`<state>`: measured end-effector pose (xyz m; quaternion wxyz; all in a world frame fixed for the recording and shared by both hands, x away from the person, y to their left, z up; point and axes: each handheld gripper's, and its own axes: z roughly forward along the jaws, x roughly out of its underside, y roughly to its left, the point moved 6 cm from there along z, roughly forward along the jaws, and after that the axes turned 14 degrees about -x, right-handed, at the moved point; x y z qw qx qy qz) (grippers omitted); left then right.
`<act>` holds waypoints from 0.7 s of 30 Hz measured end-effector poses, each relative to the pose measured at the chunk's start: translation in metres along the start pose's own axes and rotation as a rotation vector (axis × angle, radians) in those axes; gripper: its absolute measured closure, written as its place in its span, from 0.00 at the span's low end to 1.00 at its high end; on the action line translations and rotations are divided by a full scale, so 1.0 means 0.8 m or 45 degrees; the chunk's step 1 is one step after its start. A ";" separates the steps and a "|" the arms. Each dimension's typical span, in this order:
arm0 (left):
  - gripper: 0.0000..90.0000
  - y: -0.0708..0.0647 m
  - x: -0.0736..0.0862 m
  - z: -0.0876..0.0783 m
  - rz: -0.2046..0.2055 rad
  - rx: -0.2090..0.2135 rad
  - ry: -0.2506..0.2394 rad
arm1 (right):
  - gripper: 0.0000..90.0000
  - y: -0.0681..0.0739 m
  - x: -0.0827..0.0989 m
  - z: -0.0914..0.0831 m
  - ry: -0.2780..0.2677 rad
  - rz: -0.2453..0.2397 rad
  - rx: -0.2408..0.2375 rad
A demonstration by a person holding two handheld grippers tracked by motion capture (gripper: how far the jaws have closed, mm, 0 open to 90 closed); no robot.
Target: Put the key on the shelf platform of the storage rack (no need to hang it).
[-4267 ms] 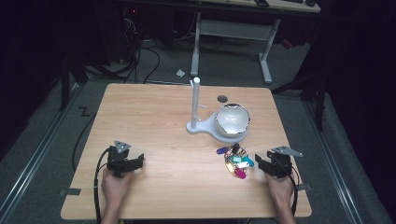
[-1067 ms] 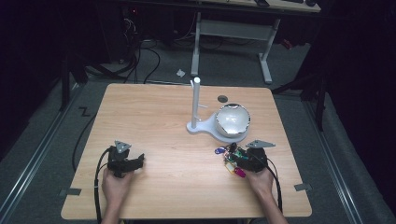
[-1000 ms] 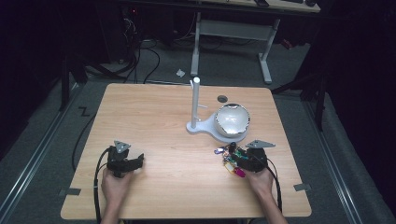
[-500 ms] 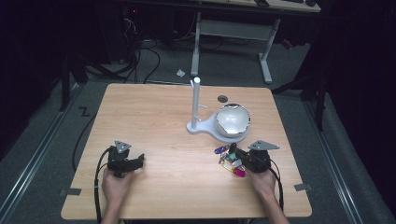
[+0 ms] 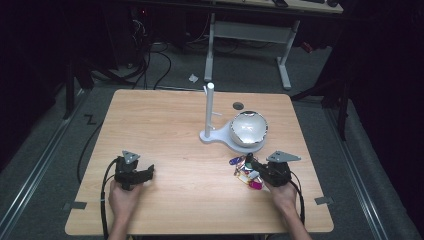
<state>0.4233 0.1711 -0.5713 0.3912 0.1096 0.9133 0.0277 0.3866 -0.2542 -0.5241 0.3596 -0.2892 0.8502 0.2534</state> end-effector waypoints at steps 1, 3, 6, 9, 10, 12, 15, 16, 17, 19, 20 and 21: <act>0.25 0.000 0.000 0.000 0.000 0.000 0.000 | 0.98 0.001 -0.003 -0.004 -0.008 -0.002 0.002; 0.25 0.000 0.000 0.000 0.000 0.000 0.000 | 0.99 0.003 -0.009 -0.012 -0.027 -0.020 0.008; 0.25 0.000 0.000 0.000 -0.001 0.001 0.000 | 0.99 0.008 -0.020 -0.024 -0.055 -0.043 0.007; 0.25 0.000 0.000 0.000 -0.003 0.003 0.000 | 0.99 0.011 -0.028 -0.032 -0.056 -0.062 0.001; 0.25 0.000 0.000 0.000 -0.003 0.004 0.001 | 0.99 0.012 -0.031 -0.035 -0.053 -0.067 0.000; 0.25 0.000 0.000 0.000 -0.002 0.004 0.002 | 0.99 0.013 -0.036 -0.039 -0.056 -0.077 0.002; 0.25 0.000 0.000 0.000 -0.003 0.005 0.002 | 0.99 0.014 -0.045 -0.048 -0.075 -0.077 -0.005; 0.25 0.001 0.000 0.000 -0.003 0.005 0.002 | 0.99 0.014 -0.049 -0.051 -0.081 -0.088 -0.004; 0.25 0.001 0.000 0.000 -0.003 0.005 0.002 | 0.99 0.015 -0.052 -0.054 -0.088 -0.094 -0.001; 0.25 0.001 0.000 0.000 -0.005 0.004 0.000 | 0.99 0.016 -0.060 -0.062 -0.103 -0.098 -0.003; 0.25 0.001 0.000 0.000 -0.004 0.005 0.002 | 0.99 0.016 -0.064 -0.065 -0.110 -0.107 0.000; 0.25 0.001 0.000 0.000 -0.003 0.005 0.002 | 0.99 0.017 -0.067 -0.069 -0.116 -0.109 0.003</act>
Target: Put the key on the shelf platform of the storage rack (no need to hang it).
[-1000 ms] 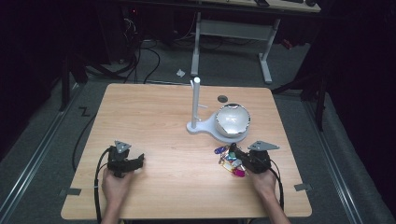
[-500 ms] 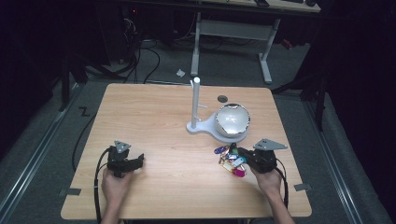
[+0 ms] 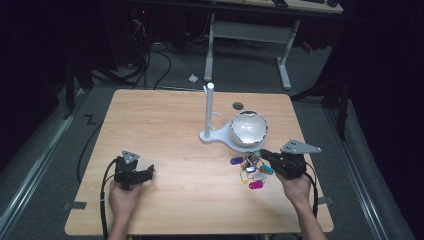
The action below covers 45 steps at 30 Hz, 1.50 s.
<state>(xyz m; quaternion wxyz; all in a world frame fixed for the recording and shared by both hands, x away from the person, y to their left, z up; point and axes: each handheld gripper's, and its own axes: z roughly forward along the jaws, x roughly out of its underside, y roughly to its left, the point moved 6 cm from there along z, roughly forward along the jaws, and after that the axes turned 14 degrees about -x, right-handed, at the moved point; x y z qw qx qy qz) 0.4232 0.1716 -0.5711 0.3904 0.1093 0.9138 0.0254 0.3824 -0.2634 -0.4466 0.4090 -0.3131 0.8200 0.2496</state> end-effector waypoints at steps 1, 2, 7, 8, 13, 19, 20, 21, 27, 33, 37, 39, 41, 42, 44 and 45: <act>0.25 0.000 0.000 0.000 -0.001 0.000 0.000 | 0.99 0.000 -0.004 -0.003 -0.008 -0.007 0.002; 0.25 0.000 0.000 0.000 -0.001 0.000 0.000 | 0.99 0.000 -0.007 -0.006 -0.014 -0.008 0.003; 0.25 0.000 0.000 0.000 0.000 0.000 0.000 | 0.99 -0.003 -0.023 -0.020 -0.033 -0.023 0.010; 0.25 0.000 0.000 0.000 0.000 -0.001 0.000 | 0.99 -0.004 -0.026 -0.023 -0.032 -0.022 0.015; 0.25 0.000 0.000 0.000 0.001 -0.003 -0.002 | 0.99 -0.004 -0.040 -0.036 -0.055 -0.030 0.002; 0.25 0.000 0.000 0.000 0.001 -0.001 0.000 | 0.99 0.000 -0.061 -0.051 -0.084 -0.056 -0.021; 0.25 0.000 0.000 0.000 0.001 -0.003 -0.002 | 0.99 0.000 -0.064 -0.053 -0.092 -0.063 -0.026; 0.25 0.000 0.000 0.000 0.001 -0.003 -0.001 | 0.99 0.001 -0.068 -0.056 -0.098 -0.061 -0.027; 0.25 0.000 0.000 0.000 0.000 -0.001 0.000 | 0.99 0.003 -0.091 -0.069 -0.141 -0.087 -0.041; 0.25 0.000 0.000 0.000 0.000 0.000 0.000 | 0.99 0.005 -0.113 -0.085 -0.179 -0.113 -0.041; 0.25 0.000 0.000 0.000 0.000 0.000 0.000 | 0.99 0.004 -0.127 -0.092 -0.192 -0.133 -0.037; 0.25 0.000 0.000 0.000 0.000 0.000 0.000 | 0.99 0.004 -0.134 -0.095 -0.200 -0.139 -0.039; 0.25 0.000 0.000 0.000 0.000 0.000 0.000 | 0.99 0.003 -0.142 -0.098 -0.211 -0.141 -0.040; 0.25 0.000 0.000 0.000 0.000 0.000 0.000 | 0.99 0.003 -0.145 -0.100 -0.217 -0.146 -0.039; 0.25 0.000 0.000 0.000 0.001 0.000 0.000 | 0.99 0.001 -0.153 -0.103 -0.228 -0.151 -0.036; 0.25 0.000 0.000 0.000 0.001 -0.002 -0.002 | 0.99 0.000 -0.156 -0.104 -0.231 -0.152 -0.034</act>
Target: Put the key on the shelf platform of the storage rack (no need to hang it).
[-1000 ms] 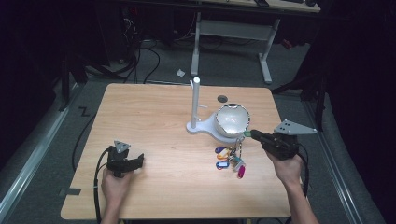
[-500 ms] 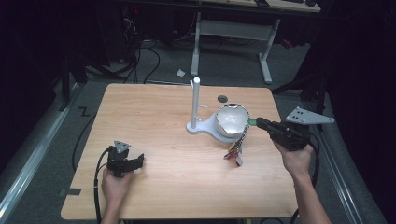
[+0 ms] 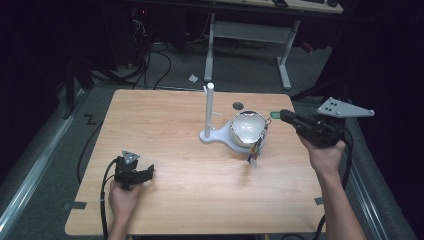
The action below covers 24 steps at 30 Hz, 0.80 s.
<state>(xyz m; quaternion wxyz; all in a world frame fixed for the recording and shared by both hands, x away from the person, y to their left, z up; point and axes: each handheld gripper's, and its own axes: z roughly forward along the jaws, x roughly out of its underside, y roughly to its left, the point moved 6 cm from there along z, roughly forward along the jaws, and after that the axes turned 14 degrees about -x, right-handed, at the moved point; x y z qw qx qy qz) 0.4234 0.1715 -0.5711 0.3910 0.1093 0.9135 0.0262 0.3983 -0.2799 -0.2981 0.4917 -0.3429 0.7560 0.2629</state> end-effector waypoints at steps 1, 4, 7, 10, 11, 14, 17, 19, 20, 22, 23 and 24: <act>0.25 0.000 0.000 0.000 -0.001 0.000 0.000 | 0.99 -0.001 -0.004 -0.001 -0.002 -0.001 0.002; 0.25 0.000 0.000 0.000 -0.003 0.001 0.000 | 0.99 -0.005 -0.016 -0.002 -0.011 -0.008 0.010; 0.25 0.000 0.000 0.000 -0.001 0.002 0.002 | 0.99 -0.010 -0.027 -0.004 -0.018 -0.010 0.019; 0.25 0.000 0.000 0.000 0.000 0.002 0.002 | 0.99 -0.015 -0.037 -0.004 -0.024 -0.011 0.027; 0.25 0.000 0.000 0.000 0.000 0.002 0.002 | 0.99 -0.016 -0.040 -0.004 -0.026 -0.012 0.028; 0.25 0.000 0.000 0.000 -0.002 0.002 0.000 | 0.99 -0.020 -0.050 -0.003 -0.028 -0.018 0.039; 0.25 0.000 0.000 0.000 -0.001 0.003 0.002 | 0.99 -0.026 -0.058 -0.002 -0.038 -0.018 0.051; 0.25 0.000 0.000 0.000 -0.001 0.003 0.002 | 0.99 -0.030 -0.062 -0.001 -0.044 -0.011 0.058; 0.25 0.000 0.000 0.000 -0.001 0.001 0.000 | 0.99 -0.032 -0.064 0.000 -0.044 -0.005 0.063; 0.25 0.000 0.000 0.000 -0.003 0.002 0.000 | 0.99 -0.037 -0.068 0.002 -0.047 -0.004 0.071; 0.25 0.000 0.000 0.000 -0.003 0.002 0.000 | 0.99 -0.038 -0.069 0.003 -0.048 -0.001 0.074; 0.25 0.000 0.000 0.000 -0.003 0.002 0.000 | 0.99 -0.040 -0.071 0.004 -0.049 -0.002 0.077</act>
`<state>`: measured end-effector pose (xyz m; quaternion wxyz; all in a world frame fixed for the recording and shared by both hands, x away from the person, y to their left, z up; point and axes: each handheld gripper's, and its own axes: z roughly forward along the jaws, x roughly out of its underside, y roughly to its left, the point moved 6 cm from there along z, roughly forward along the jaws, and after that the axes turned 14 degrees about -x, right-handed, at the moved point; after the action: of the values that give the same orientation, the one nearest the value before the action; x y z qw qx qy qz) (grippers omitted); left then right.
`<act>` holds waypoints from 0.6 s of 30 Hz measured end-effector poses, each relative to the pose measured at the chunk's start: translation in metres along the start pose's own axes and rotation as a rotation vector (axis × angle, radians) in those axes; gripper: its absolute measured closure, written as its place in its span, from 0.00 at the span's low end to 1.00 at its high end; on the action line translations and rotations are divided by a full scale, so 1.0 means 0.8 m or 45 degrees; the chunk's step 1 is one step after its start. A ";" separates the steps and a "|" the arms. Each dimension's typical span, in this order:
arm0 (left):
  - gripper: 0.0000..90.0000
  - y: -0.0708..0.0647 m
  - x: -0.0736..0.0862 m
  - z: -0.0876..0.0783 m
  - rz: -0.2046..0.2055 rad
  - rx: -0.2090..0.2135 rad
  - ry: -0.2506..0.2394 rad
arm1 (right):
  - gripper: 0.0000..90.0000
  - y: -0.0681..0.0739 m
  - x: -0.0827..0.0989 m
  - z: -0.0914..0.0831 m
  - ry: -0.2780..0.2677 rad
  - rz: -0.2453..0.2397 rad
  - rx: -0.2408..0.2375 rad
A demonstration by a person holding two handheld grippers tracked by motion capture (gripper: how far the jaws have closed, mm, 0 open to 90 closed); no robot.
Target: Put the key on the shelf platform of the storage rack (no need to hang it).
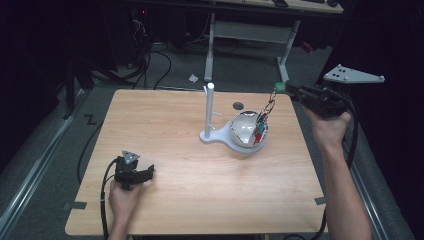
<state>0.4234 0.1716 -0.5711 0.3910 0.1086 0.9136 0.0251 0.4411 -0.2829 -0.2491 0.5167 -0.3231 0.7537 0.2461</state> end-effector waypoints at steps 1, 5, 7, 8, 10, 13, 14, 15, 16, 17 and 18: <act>0.25 0.000 0.000 0.000 0.000 0.000 0.000 | 0.99 -0.002 -0.001 0.002 -0.003 0.002 0.004; 0.25 0.000 0.000 0.000 -0.001 0.001 0.000 | 0.99 -0.009 -0.004 0.009 0.003 0.014 0.023; 0.25 0.000 0.000 0.000 -0.002 0.002 -0.001 | 0.99 -0.014 -0.005 0.014 0.005 0.019 0.035; 0.25 0.000 0.000 0.000 -0.003 0.002 -0.001 | 0.99 -0.016 -0.004 0.016 0.008 0.023 0.044; 0.25 0.000 0.000 0.000 -0.002 0.002 -0.001 | 0.99 -0.020 -0.003 0.020 0.009 0.028 0.055; 0.25 0.000 0.000 0.000 -0.003 0.002 -0.001 | 0.99 -0.025 0.000 0.025 0.013 0.042 0.061; 0.25 0.000 0.000 0.000 -0.003 0.002 -0.001 | 0.99 -0.025 0.002 0.027 0.015 0.048 0.061; 0.25 0.000 0.000 0.000 -0.003 0.002 -0.001 | 0.99 -0.026 0.004 0.029 0.021 0.050 0.061; 0.25 0.000 0.000 0.000 -0.003 0.002 -0.001 | 0.99 -0.027 0.006 0.032 0.028 0.053 0.060; 0.25 0.000 0.000 0.000 -0.003 0.002 0.000 | 0.99 -0.027 0.009 0.034 0.032 0.065 0.058; 0.25 0.000 0.000 0.000 -0.003 0.002 -0.001 | 0.99 -0.028 0.012 0.036 0.036 0.063 0.054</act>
<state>0.4234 0.1717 -0.5711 0.3913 0.1078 0.9136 0.0239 0.4729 -0.2797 -0.2685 0.5064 -0.2967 0.7738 0.2381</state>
